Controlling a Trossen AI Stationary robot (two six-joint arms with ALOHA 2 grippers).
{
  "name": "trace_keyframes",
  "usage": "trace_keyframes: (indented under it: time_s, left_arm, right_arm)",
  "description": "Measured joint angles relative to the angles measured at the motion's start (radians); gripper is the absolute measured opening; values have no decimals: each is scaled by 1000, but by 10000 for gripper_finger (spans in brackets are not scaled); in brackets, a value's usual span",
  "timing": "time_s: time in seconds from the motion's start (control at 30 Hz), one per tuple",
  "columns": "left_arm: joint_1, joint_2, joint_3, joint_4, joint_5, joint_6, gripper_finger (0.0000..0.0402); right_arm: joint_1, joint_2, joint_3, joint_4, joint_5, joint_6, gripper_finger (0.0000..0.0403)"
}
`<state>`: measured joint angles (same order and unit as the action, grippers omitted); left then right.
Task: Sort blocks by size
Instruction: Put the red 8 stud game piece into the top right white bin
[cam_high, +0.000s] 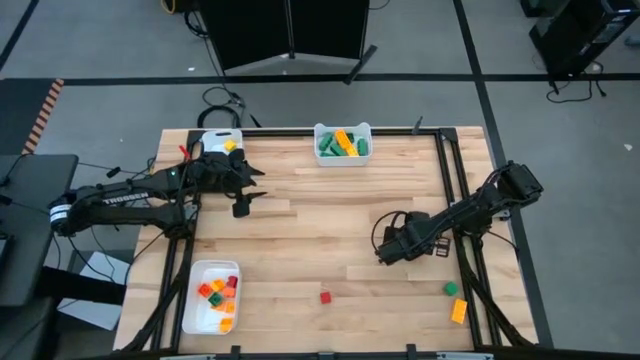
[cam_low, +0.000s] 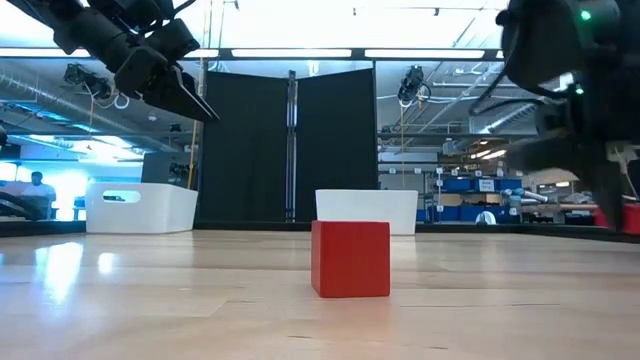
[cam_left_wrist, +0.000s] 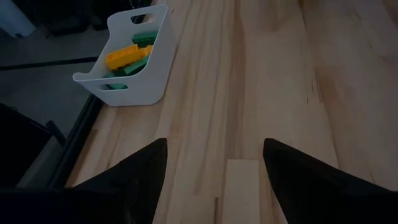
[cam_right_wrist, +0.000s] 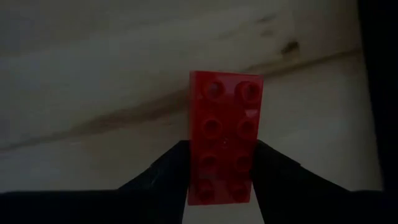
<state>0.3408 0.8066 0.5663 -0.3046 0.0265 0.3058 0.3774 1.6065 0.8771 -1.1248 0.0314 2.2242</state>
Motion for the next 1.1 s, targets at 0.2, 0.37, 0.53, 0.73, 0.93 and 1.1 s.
trace_keyframes:
  time_s: [0.2,0.37,0.53,0.73,0.93,1.1]
  left_arm:
    - [0,0,0,0,1,0,275]
    - [0,0,0,8,1,0,275]
    - [0,0,0,37,1,0,275]
    - [0,0,0,110,-38,-1,275]
    - [0,0,0,197,-157,0,275]
    - [0,0,0,218,-167,0,275]
  right_arm:
    - [-14,-4,87,-62,104,-2,157]
    - [-36,-12,222,-236,220,-33,157]
    - [-98,-26,393,-409,356,-228,157]
    - [-274,-74,577,-394,581,-638,157]
    - [-542,-80,710,-156,602,-1262,158]
    - [-752,-54,731,155,423,-1622,158]
